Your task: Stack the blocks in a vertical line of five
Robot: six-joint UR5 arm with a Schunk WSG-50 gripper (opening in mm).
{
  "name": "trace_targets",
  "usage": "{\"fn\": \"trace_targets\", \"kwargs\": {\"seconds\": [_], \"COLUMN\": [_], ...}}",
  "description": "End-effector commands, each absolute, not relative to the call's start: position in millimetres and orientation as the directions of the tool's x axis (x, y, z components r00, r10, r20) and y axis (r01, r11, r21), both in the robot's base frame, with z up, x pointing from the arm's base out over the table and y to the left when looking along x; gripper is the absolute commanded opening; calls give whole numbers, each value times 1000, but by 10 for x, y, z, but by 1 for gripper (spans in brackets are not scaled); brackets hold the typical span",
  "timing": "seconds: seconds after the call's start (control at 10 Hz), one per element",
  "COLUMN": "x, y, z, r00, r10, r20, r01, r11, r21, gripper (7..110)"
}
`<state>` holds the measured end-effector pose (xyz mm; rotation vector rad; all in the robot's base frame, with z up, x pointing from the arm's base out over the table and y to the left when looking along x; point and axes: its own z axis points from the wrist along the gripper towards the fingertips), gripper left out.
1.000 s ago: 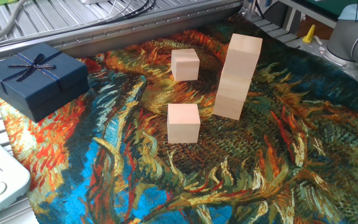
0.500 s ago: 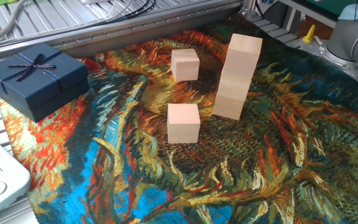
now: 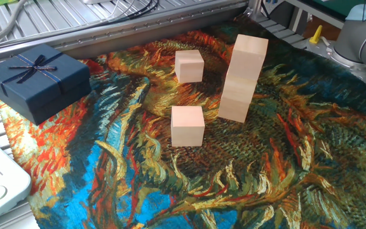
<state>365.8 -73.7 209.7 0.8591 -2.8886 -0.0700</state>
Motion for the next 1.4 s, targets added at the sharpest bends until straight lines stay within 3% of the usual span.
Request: {"fn": "trace_targets", "kwargs": {"seconds": [0.0, 0.3, 0.8, 1.1, 1.3], "x": [3949, 4262, 4739, 4853, 4757], "y": [-1178, -1422, -1813, -1809, -1549], "z": [2162, 1954, 1279, 1221, 1219], "r00": [-805, -806, -765, -766, -752], "r10": [-582, -589, -642, -643, -659], "r20": [112, 61, 58, 33, -6], "r01": [-584, -586, -644, -643, -658], "r11": [811, 808, 764, 764, 751], "r21": [16, 55, -33, -56, 48], "gripper": [7, 7, 7, 7, 7]}}
